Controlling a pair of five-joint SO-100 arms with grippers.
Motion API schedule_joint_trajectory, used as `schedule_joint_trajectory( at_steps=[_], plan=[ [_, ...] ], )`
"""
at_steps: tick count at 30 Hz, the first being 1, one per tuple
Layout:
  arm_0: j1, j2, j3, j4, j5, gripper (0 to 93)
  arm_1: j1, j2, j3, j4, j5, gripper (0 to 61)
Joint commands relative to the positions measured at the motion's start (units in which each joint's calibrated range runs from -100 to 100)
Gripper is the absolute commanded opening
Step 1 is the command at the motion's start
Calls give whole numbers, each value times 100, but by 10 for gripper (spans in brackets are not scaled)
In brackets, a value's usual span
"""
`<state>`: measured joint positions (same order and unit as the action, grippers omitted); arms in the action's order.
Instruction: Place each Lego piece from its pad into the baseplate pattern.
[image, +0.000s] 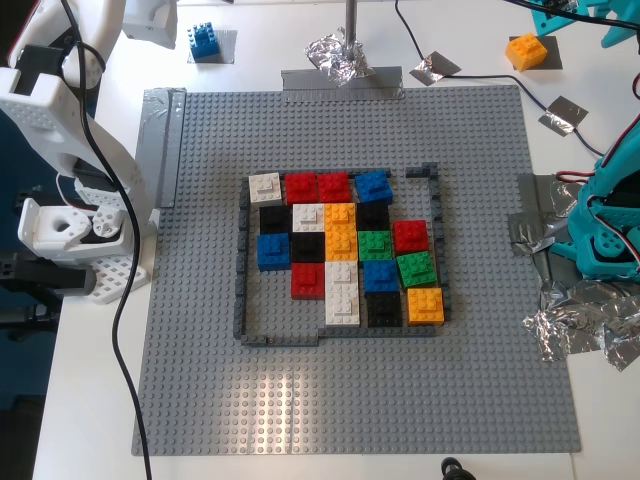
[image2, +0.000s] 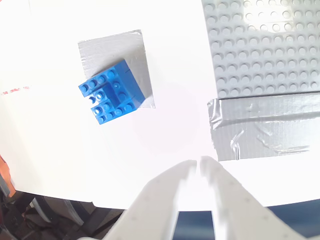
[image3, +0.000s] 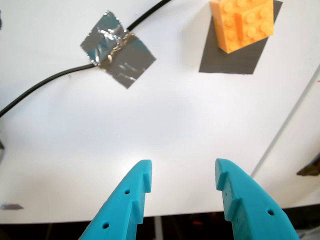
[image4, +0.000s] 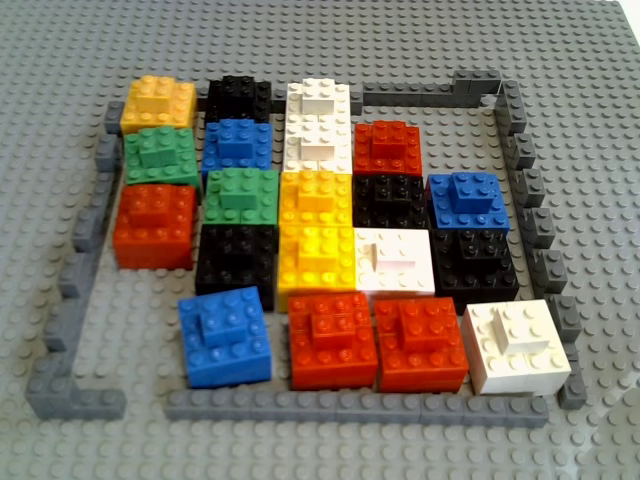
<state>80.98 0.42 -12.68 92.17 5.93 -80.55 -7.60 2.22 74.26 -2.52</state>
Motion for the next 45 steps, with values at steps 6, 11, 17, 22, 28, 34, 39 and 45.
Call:
schedule_joint_trajectory(
  at_steps=[6, 11, 17, 22, 28, 34, 39, 45],
  plan=[
    [-35, -248, -226, 34, 20, 144, 1188, -1575, 1561, -1071, 948, 2],
    [-35, -265, -226, 34, 20, 144, 1145, -1566, 1561, -1112, 996, 2],
    [-35, -265, -226, 34, 20, 144, 1058, -1532, 1525, -1144, 1040, 2],
    [-35, -257, -226, 34, 20, 144, 833, -1377, 1082, -965, 1075, 3],
    [-35, -214, -217, 34, 20, 144, 601, -322, -606, -257, 1060, 2],
    [15, -197, -208, 34, 25, 148, 441, 288, -1202, -62, 1368, 23],
    [-43, -180, -190, 1, 25, 149, 282, 1524, -2891, 809, 1333, 78],
    [-253, 112, -118, -39, 34, 143, 49, 2623, -4417, 1069, 1270, 13]
  ],
)
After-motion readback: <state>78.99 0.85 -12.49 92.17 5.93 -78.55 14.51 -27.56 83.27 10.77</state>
